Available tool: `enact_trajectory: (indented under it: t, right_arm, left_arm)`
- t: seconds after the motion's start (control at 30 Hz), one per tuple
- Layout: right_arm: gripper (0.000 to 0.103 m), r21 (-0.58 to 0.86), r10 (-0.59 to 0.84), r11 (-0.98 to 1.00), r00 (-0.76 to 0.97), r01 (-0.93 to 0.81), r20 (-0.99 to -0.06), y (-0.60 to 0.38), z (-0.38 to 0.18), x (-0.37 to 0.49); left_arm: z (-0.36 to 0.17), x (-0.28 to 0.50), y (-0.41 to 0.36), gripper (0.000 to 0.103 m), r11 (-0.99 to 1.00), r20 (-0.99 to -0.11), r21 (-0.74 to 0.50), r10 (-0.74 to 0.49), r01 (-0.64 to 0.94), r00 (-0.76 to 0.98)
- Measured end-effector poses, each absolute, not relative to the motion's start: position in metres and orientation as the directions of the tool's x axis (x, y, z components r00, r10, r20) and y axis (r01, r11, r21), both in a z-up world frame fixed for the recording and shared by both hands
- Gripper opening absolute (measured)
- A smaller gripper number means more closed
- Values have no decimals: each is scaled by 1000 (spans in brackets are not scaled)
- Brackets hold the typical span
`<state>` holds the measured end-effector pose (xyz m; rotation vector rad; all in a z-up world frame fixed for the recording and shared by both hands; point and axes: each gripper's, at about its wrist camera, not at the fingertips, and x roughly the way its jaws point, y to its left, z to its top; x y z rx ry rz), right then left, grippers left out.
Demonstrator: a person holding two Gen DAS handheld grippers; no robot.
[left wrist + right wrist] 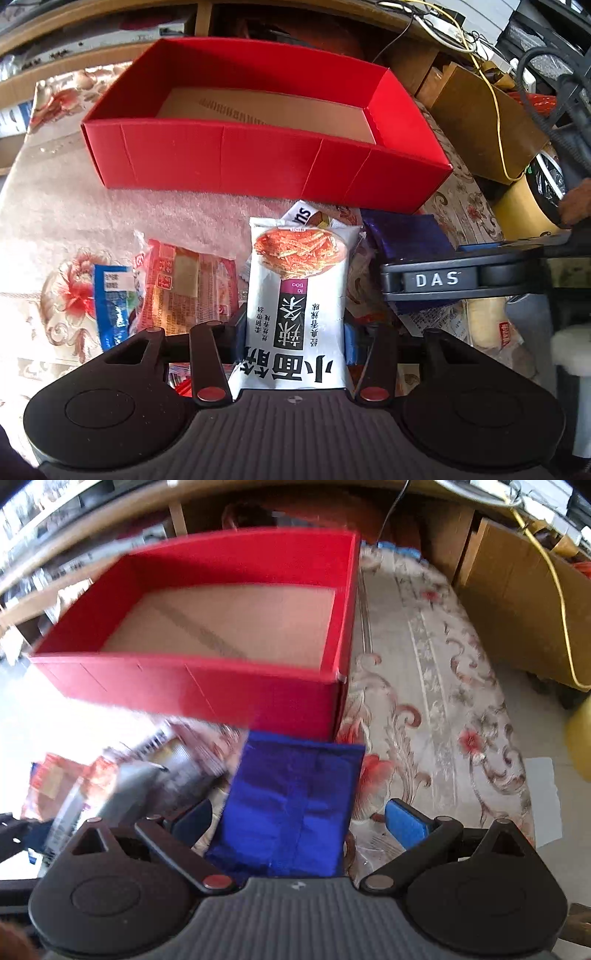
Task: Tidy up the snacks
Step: 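Close the left tool on the white noodle packet while the right tool grasps the blue packet, then carry both packets over the red box and lower them inside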
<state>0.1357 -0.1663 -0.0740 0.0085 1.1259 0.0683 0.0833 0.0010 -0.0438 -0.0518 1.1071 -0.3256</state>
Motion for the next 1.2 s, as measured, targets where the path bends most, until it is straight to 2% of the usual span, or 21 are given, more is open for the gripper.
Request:
enact_trajectory:
  t: [0.13, 0.23, 0.33, 0.4, 0.47, 0.5, 0.53, 0.6, 0.8, 1.2]
  right_arm:
    - [102, 21, 40, 998, 413, -51, -910, -166, -81, 141]
    - [102, 23, 37, 999, 401, -38, -915, -167, -82, 144]
    - [102, 21, 41, 998, 411, -53, -911, -169, -84, 144]
    - [102, 22, 51, 997, 402, -77, -914, -169, -83, 143]
    - [95, 28, 60, 996, 404, -84, -913, -172, -81, 141]
    - [85, 31, 64, 996, 408, -88, -911, -173, -77, 139]
    - [73, 36, 72, 995, 410, -95, -909, -173, -75, 137]
    - [67, 62, 100, 992, 405, -107, -909, -175, -70, 133]
    - [64, 137, 175, 983, 405, -123, -897, -178, -60, 114]
    - [63, 199, 246, 969, 489, -147, -837, -175, -30, 77]
  left_arm:
    - [-46, 85, 1, 60, 947, -867, -217, -298, 237, 399]
    - [-50, 87, 0, 74, 941, -866, -225, -312, 253, 391]
    - [-51, 87, -5, 80, 939, -865, -204, -305, 276, 398]
    - [-51, 86, -7, 77, 941, -867, -186, -292, 281, 403]
    - [-50, 87, -6, 69, 947, -871, -171, -275, 273, 407]
    - [-49, 88, -3, 60, 946, -869, -187, -285, 264, 404]
    - [-49, 89, 1, 56, 945, -868, -208, -297, 252, 397]
    - [-48, 89, 6, 54, 946, -868, -226, -305, 234, 392]
    - [-40, 83, 6, 51, 946, -863, -219, -303, 241, 403]
    - [-18, 67, 16, 50, 954, -836, -226, -294, 198, 464]
